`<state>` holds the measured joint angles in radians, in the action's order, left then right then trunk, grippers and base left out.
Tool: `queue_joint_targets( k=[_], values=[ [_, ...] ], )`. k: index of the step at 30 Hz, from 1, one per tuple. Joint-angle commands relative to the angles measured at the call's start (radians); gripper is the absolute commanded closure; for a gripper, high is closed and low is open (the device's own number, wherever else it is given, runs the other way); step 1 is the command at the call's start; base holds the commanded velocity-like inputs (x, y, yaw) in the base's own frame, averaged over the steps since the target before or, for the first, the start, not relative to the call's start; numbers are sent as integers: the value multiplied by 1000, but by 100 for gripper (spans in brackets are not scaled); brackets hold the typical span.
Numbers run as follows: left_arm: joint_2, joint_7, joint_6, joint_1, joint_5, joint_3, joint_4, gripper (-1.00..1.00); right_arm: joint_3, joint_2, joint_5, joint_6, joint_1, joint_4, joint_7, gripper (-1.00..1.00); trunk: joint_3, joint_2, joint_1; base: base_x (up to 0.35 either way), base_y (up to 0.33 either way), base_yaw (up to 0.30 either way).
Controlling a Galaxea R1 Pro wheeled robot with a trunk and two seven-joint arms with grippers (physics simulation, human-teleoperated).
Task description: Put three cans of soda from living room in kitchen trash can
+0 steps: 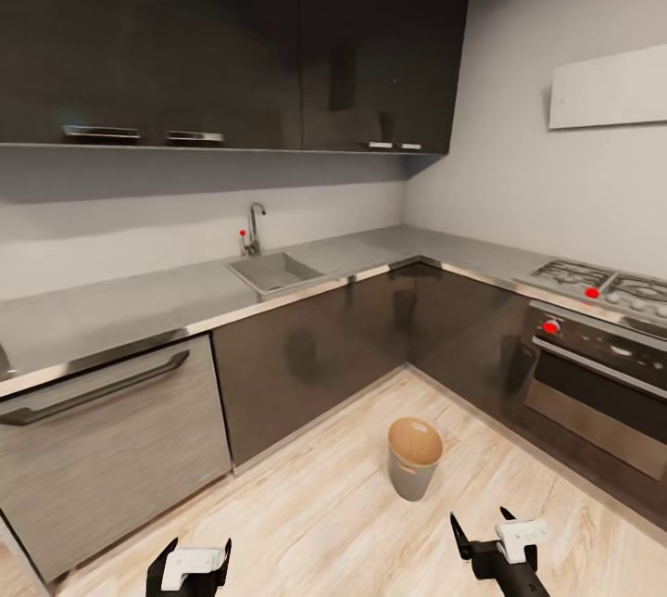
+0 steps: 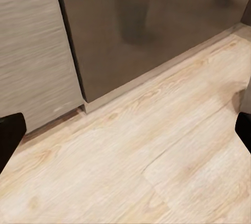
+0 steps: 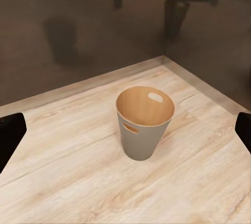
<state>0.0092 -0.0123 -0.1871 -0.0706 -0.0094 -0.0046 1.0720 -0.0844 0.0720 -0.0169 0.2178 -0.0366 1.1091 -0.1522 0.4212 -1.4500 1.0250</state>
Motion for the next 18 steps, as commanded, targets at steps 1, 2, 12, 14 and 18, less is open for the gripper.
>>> queue_joint_targets(
  k=[1, 2, 12, 14, 18],
  values=[
    [0, 0, 0, 0, 0, 0, 0, -100, 0, 0, 0, 0, 0, 0, 0, -100, 0, 0, 0, 270, -218, 42],
    [0, 0, 0, 0, 0, 0, 0, -100, 0, 0, 0, 0, 0, 0, 0, -100, 0, 0, 0, 270, -218, 33],
    [0, 0, -1, 0, 1, -1, -13, -100, 0, -1, 0, 0, 0, 0, -1, -100, 0, 0, 0, 270, -218, 112],
    [0, 0, -1, 0, 1, -1, -16, -100, 0, -1, 0, 0, 0, 0, -1, -100, 0, 0, 0, 270, -218, 218],
    [0, 0, -3, 0, 2, -1, -20, -100, 0, -1, 0, 0, 0, 0, -1, -100, 0, 0, 0, 270, -218, 233]
  ],
)
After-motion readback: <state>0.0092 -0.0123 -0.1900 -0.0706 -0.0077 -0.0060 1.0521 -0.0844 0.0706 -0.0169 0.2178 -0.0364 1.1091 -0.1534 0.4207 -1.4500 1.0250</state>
